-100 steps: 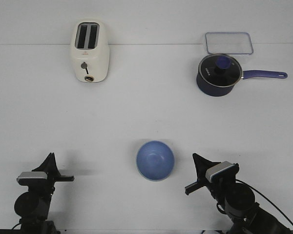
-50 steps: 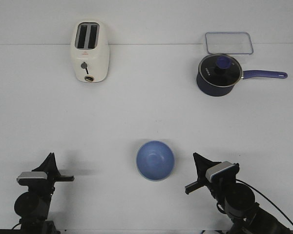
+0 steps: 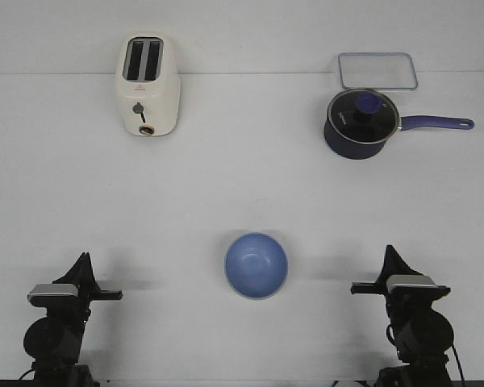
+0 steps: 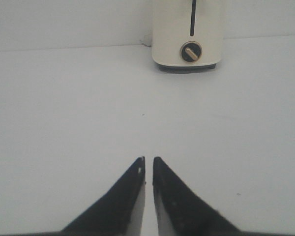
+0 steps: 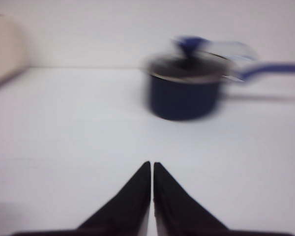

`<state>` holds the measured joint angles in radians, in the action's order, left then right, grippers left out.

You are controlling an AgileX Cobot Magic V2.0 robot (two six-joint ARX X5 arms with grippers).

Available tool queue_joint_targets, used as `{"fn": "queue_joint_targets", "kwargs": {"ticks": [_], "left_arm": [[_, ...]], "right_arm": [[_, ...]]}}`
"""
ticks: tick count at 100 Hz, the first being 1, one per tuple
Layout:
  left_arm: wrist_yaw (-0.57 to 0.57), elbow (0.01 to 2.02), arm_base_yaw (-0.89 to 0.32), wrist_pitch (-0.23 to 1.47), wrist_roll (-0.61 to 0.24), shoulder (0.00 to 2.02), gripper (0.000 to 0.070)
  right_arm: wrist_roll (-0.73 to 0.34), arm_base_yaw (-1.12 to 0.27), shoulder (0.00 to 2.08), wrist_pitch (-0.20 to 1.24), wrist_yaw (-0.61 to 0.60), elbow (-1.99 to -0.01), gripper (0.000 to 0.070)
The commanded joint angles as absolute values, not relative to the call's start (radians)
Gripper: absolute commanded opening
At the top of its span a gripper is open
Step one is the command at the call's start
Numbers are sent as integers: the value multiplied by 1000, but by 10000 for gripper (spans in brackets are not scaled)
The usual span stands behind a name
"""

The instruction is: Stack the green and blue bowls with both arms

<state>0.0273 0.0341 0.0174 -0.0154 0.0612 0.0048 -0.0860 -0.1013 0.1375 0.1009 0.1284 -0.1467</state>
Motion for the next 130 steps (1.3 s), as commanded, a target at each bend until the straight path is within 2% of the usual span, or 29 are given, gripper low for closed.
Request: {"fn": "queue_joint_targets", "kwargs": {"ticks": [1, 31, 42, 130], "left_arm": [[27, 14, 17, -31, 59, 3, 12], [27, 14, 17, -31, 59, 3, 12], [27, 14, 17, -31, 59, 3, 12], [27, 14, 17, -31, 59, 3, 12]], "right_arm": [[-88, -56, 100, 73, 112, -119, 9], [-70, -4, 0, 74, 103, -12, 9], [-52, -4, 1, 128, 102, -12, 9], [-44, -4, 1, 99, 78, -12, 9]]}}
